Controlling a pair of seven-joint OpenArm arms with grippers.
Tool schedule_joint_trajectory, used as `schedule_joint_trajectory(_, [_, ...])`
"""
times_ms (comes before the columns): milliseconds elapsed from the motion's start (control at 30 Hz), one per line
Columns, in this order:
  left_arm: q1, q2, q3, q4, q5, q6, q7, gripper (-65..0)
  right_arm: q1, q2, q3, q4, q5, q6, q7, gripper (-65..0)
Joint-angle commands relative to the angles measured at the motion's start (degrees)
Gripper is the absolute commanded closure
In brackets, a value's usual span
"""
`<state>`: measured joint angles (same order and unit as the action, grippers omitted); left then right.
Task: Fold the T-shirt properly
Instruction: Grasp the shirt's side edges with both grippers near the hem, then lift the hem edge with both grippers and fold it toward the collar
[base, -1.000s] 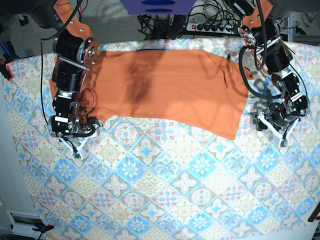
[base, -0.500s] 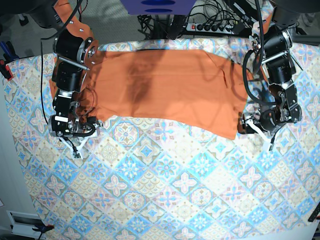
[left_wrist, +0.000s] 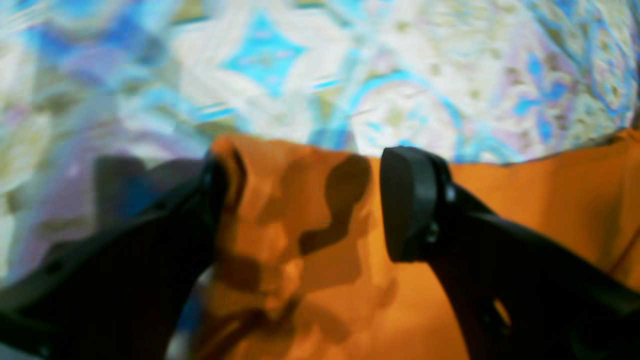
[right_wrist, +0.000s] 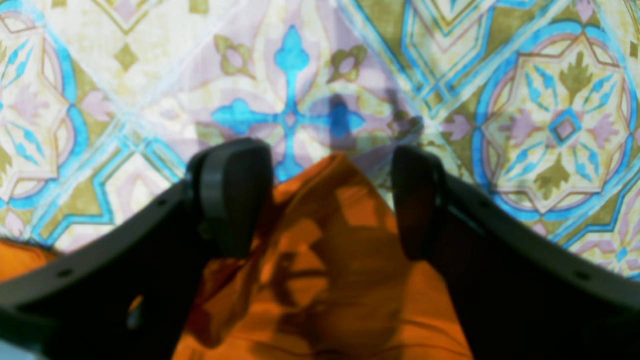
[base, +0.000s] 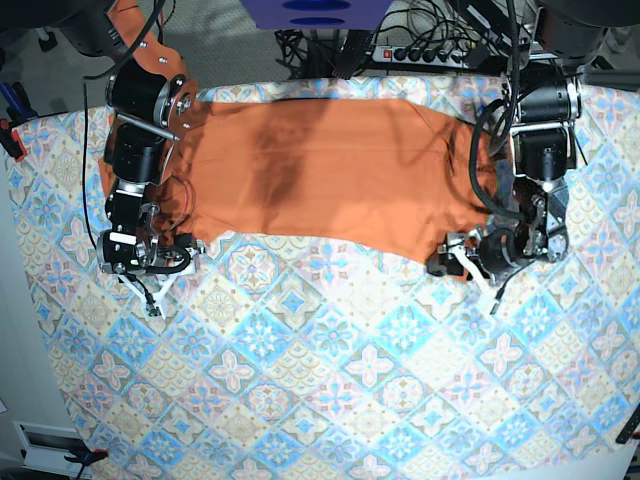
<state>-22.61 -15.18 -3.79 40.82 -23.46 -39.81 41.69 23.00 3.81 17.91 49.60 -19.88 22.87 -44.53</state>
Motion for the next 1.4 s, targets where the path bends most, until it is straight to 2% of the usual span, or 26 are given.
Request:
schedule_joint_trajectory(0, [0.1, -0.6, 0.7, 0.3, -0.1, -0.2, 1.4, -38.8, 0.2, 0.3, -0.1, -0.2, -2.1, -0.9, -1.1, -40.3])
schedule_joint_trajectory(200, [1.3, -1.0, 2.1, 0.3, -1.5, -0.2, 1.4, -38.1, 0.2, 0.4, -0.1, -0.2, -2.1, -0.9, -1.1, -40.3])
schedule_joint_trajectory(367, [2.3, -1.1, 2.1, 0.3, -1.4, -0.2, 1.4, -25.7, 0.2, 0.4, -0.1, -0.2, -2.1, -0.9, -1.1, -40.3])
schedule_joint_trajectory(433, [2.3, -1.9, 2.2, 0.3, -1.3, -0.2, 1.4, -23.1, 0.2, 0.4, -0.1, -0.2, -2.1, -0.9, -1.1, -39.2])
schedule_joint_trajectory(500, [2.4, -2.2, 2.2, 0.3, -1.3, -0.2, 1.4, -22.8, 0.2, 0.4, -0.1, -0.2, -2.1, -0.9, -1.1, -34.5])
schedule_joint_trajectory(700, [3.5, -3.3, 2.2, 0.4, -1.3, -0.2, 1.3, -22.3, 0.2, 0.4, 0.3, -0.2, -2.0, -1.1, -1.4, -14.4])
schedule_joint_trajectory(733, [3.7, -3.4, 2.2, 0.4, -1.3, -0.2, 1.3, -22.3, 0.2, 0.4, 0.3, -0.3, -2.0, -1.7, -1.9, -12.2])
schedule_joint_trajectory(900, [5.2, -4.5, 2.1, 0.5, -1.4, -0.2, 1.3, -22.3, -1.3, 0.5, 0.1, 0.1, -2.1, -9.0, -3.8, -0.2])
schedule_joint_trajectory(1100, [5.2, -4.6, 2.1, 0.5, -1.4, -0.2, 1.3, -22.2, -2.1, 0.5, 0.0, 2.8, -2.1, -9.6, -3.9, 0.0])
schedule_joint_trajectory(1267, [5.2, -4.6, 2.1, 0.5, -1.4, -0.2, 1.3, -22.2, -4.1, 0.5, 0.0, 9.3, -2.1, -9.8, -6.7, -7.7])
schedule_joint_trajectory(1367, [5.2, -4.6, 2.1, 0.5, -1.4, -0.2, 1.3, -22.2, -6.6, 0.5, 0.0, 16.7, -2.1, -9.8, -7.7, -4.2])
